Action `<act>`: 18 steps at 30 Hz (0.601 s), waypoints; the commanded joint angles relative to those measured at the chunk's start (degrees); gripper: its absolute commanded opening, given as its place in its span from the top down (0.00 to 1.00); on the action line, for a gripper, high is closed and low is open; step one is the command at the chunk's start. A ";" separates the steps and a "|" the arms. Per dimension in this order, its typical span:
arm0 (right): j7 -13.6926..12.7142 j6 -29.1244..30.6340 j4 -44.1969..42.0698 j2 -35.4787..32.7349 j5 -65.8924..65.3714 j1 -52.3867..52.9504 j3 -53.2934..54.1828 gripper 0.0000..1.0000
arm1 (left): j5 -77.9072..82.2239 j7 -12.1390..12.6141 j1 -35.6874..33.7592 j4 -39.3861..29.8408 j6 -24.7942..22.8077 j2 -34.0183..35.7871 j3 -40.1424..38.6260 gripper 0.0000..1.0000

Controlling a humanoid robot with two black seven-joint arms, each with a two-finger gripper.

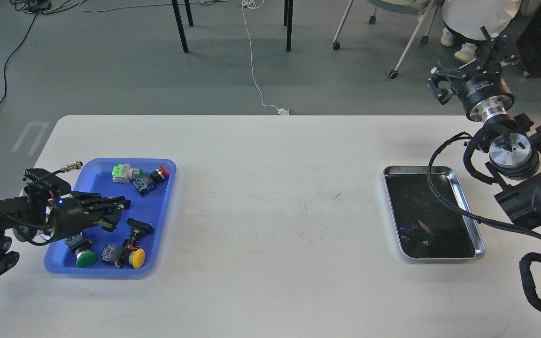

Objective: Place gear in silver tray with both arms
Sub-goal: 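Grasp a small black gear in the blue tray with the left gripper, then carry the black gear to the table middle and open the left gripper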

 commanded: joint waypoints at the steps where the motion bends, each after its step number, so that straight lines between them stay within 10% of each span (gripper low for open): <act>1: -0.02 -0.27 3.24 -1.11 0.00 -0.01 0.28 0.01 | -0.23 -0.49 -4.60 -5.76 -0.24 4.08 -0.24 0.88; 9: -0.02 0.08 8.00 -3.84 0.00 -1.24 -0.25 0.01 | -5.33 -0.49 -13.91 -17.90 -0.23 5.07 -2.88 0.88; 18: -0.02 0.34 8.18 -6.75 0.09 -1.42 -0.16 0.01 | 12.74 3.07 -18.24 -15.89 -1.38 -14.60 1.86 0.88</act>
